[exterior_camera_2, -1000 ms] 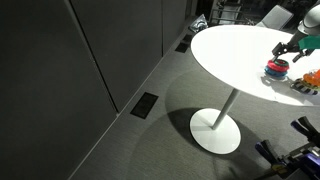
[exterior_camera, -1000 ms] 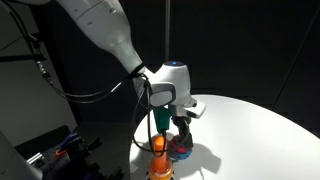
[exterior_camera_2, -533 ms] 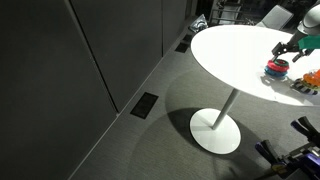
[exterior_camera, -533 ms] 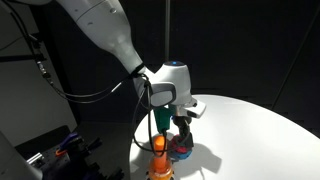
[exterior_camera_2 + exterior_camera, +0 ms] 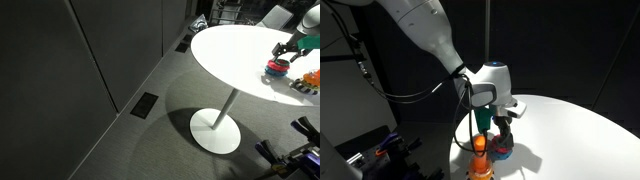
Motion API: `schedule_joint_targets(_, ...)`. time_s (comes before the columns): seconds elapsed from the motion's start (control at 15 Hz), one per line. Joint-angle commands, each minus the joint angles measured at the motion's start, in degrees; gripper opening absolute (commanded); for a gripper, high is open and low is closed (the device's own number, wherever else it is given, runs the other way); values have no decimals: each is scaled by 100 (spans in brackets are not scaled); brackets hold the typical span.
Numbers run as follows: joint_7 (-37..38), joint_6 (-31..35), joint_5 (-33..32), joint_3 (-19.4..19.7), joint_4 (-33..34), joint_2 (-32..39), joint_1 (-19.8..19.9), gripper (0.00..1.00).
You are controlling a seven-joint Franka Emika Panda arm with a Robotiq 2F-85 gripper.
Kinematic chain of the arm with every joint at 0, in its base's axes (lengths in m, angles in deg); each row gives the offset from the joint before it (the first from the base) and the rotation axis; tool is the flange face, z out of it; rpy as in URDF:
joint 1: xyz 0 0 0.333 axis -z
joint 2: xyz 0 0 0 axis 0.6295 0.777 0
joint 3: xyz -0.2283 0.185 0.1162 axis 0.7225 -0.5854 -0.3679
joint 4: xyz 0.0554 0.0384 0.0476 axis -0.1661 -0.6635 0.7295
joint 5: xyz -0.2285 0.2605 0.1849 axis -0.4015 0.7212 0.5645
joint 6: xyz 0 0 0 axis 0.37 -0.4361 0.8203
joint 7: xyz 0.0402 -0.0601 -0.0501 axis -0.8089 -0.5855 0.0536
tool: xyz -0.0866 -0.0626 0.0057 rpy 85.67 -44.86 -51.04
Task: Pick up the green ring and put it on the ring holder
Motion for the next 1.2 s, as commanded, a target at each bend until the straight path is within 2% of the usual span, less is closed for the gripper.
schedule_joint_targets(0.0,-21,52,102,19,146,126,-3,80)
schedule_joint_targets(0.07,-17,56,99,23,152,127,-7,68)
schedule_joint_targets(0.13,-15,54,101,23,161,128,-5,68)
schedule_joint_targets(0.2,-17,53,104,22,170,134,-1,64)
schedule_joint_targets(0.27,-14,58,104,24,182,135,-1,54)
schedule_joint_targets(0.33,-12,55,108,26,194,138,4,51)
schedule_joint_targets(0.4,-11,59,109,27,192,148,6,44)
schedule_joint_targets(0.47,-4,62,111,27,193,146,2,42)
schedule_joint_targets(1.13,24,-106,-3,138,120,-188,-126,42)
